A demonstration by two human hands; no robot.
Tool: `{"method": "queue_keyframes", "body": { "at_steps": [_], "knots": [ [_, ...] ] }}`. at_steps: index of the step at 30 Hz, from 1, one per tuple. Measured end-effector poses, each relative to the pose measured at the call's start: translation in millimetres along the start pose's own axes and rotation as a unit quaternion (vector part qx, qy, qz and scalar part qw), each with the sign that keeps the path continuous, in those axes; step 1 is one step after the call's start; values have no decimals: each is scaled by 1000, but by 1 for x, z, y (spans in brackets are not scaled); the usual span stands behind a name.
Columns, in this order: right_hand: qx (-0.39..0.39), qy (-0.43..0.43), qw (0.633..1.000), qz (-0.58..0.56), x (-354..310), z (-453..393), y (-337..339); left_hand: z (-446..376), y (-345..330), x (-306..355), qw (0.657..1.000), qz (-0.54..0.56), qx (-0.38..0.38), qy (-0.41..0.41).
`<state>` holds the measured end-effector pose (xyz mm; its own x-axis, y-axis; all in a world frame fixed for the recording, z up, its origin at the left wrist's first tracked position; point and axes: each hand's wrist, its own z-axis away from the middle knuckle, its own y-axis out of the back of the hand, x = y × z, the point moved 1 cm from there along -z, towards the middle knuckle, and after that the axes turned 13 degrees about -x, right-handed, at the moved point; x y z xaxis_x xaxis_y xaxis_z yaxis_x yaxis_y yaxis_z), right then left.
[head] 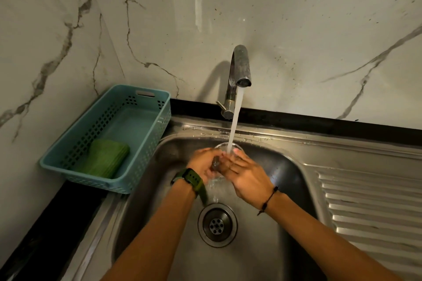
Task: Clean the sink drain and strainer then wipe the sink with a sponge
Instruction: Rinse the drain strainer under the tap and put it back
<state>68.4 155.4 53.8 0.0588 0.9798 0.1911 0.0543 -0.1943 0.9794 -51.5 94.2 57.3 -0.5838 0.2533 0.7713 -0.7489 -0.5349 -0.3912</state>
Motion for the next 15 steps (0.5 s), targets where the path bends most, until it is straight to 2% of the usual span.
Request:
{"method": "queue_keyframes", "body": {
  "at_steps": [2, 5, 7, 9, 10, 12, 15],
  "knots": [
    [-18, 33, 999, 8, 0, 5, -2, -1, 14, 6, 1000, -29, -3, -5],
    [-84, -44, 995, 12, 2, -5, 0, -4, 13, 4, 999, 1, 46, -19],
    [-142, -89, 979, -117, -1, -16, -3, -7, 5, 0, 998, 37, 52, -23],
    [-120, -159, 930, -308, -4, -22, -1, -8, 8, -3, 997, 58, 48, -8],
    [-80, -201, 889, -404, -4, -24, 0, -7, 13, -4, 997, 58, 45, 3],
    [-9, -272, 769, -579, -3, -25, 1, -4, 22, -8, 998, 35, 40, 20],
    [55, -354, 527, -771, 0, -26, -3, 1, 27, -15, 998, 9, 63, 22]
  ]
}}
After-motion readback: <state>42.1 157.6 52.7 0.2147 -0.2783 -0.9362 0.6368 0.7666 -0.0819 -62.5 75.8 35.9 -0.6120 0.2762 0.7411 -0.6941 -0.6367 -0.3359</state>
